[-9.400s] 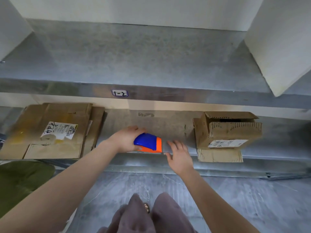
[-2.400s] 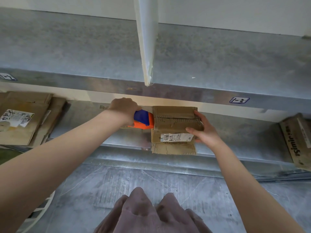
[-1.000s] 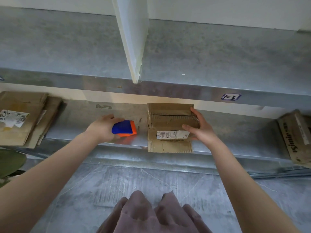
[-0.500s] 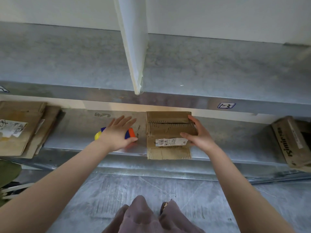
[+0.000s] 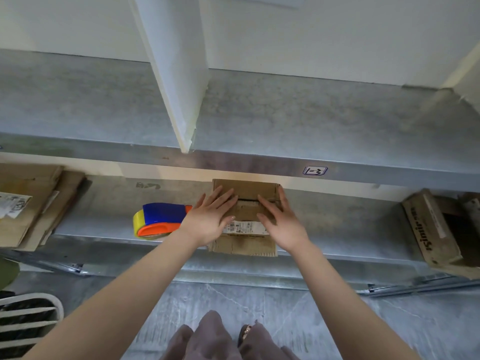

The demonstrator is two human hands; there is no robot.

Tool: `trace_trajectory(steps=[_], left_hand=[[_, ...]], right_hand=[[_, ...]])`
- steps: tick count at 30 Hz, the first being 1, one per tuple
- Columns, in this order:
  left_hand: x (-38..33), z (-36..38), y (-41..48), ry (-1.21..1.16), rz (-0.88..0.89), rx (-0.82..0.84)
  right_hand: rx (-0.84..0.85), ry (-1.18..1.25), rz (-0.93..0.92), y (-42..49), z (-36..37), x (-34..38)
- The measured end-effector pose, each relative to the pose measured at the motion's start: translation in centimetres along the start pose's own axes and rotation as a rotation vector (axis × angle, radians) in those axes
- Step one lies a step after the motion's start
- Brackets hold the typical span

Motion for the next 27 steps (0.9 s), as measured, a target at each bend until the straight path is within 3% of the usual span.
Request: trace_trajectory(steps=[2,8,11,13,16,20,24,27], left_hand=[[-0.3,-0.3,0.2,0.021,-0.012,0.022],[0.3,-3.8,1.2,-0.329,-0.063,-0.003],[1.6,-3.1,1.6,-0.436,-0.090,0.238],[2.1,-2.4,1.0,-0.411,-0.084,0.305],[2.5,-1.8,-1.1,-0.377,-0.116,0.220],[1.8,0.0,-4.0,-0.401,-0.259,-0.048],[-0.5,1.3,-5.3,-0.399,-0.325,-0.204],[-0.8,0.7,-5.5,-0.427,-0.282,-0.245]], right_hand=[[0.043,0.078,0.023,0.4,-0.3,0.0],[0.025,0.007,-0.010,-0.9,-1.1,-0.3],[0.021,0.042,-0.065,-1.2,-1.1,-0.3],[-0.007,0.089,-0.051,-0.6,-1.8,-0.6],[-0.182,0.089,0.020,-0.4,-2.7,-1.1],[-0.398,0.055,0.016,-1.9,-1.5,0.6],[-0.168,0.255,-0.116,-3.0,2.3,3.6],[0.010,0.466,-0.073,-3.7,3.0,3.5]])
Point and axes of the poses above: each hand's wrist, its own y-axis towards the middle knuckle, its own z-axis out of the palm, x = y × z, the point moved 7 cm from there along y, towards the middle knuckle, and after that the axes turned 7 degrees about x, right-handed, at the moved point
